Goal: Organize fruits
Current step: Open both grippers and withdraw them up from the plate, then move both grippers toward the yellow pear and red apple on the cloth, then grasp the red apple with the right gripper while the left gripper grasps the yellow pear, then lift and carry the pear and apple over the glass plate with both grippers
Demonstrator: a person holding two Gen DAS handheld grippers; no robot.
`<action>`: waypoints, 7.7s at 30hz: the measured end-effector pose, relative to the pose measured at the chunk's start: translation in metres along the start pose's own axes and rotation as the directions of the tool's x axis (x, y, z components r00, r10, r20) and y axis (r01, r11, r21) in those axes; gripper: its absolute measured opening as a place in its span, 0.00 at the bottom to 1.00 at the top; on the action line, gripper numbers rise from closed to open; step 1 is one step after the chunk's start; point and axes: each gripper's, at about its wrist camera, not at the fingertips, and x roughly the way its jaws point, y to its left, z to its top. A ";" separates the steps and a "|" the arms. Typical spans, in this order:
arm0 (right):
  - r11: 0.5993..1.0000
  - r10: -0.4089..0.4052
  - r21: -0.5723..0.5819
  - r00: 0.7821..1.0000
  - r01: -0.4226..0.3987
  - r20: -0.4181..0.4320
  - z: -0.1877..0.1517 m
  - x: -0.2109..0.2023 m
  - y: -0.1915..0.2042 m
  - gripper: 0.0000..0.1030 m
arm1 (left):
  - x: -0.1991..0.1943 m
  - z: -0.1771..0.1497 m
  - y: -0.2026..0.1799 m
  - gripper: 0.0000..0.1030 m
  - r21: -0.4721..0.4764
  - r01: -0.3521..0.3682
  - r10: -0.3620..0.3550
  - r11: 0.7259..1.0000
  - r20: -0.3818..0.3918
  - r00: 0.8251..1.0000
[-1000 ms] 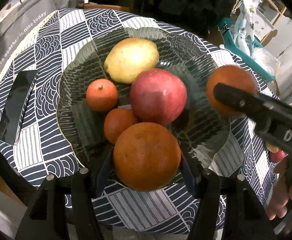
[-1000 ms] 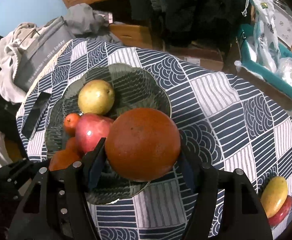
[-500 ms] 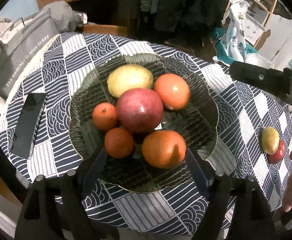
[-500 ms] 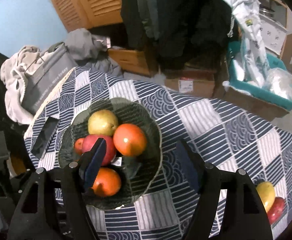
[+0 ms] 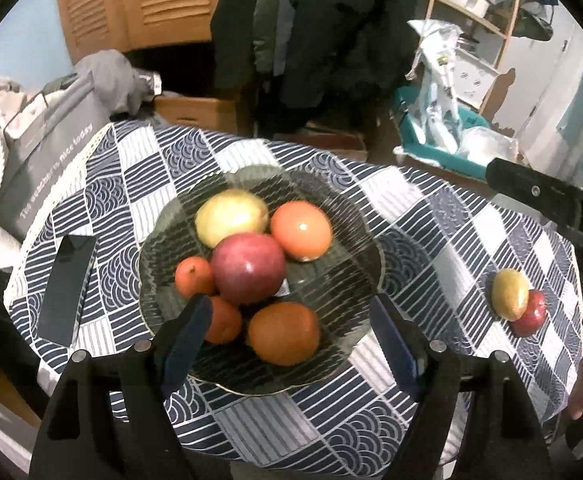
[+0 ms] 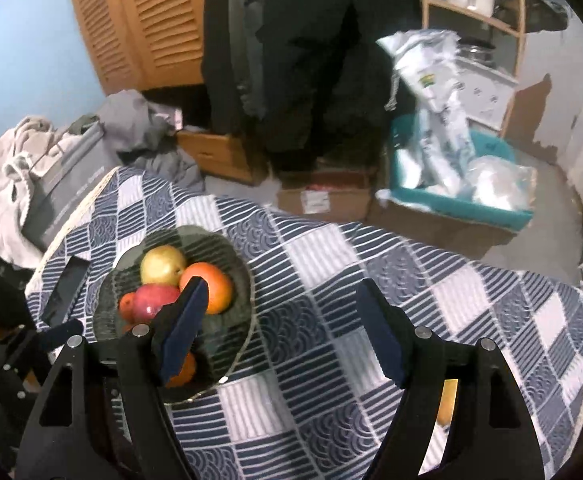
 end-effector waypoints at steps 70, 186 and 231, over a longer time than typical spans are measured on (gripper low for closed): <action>0.948 -0.195 0.213 0.961 0.236 -0.197 -0.148 -0.029 -0.210 0.81 | 0.039 -0.021 -0.193 0.80 0.316 0.102 -0.098 0.943 -0.031 0.995; 0.835 -0.344 0.352 0.901 0.422 -0.265 -0.194 -0.053 -0.318 0.70 | 0.134 -0.067 -0.368 0.65 0.409 0.367 -0.265 0.836 -0.284 0.921; 0.921 -0.317 0.235 0.948 0.311 -0.015 -0.109 -0.114 -0.215 0.70 | -0.015 -0.010 -0.239 0.64 0.377 0.265 -0.287 0.887 0.002 0.958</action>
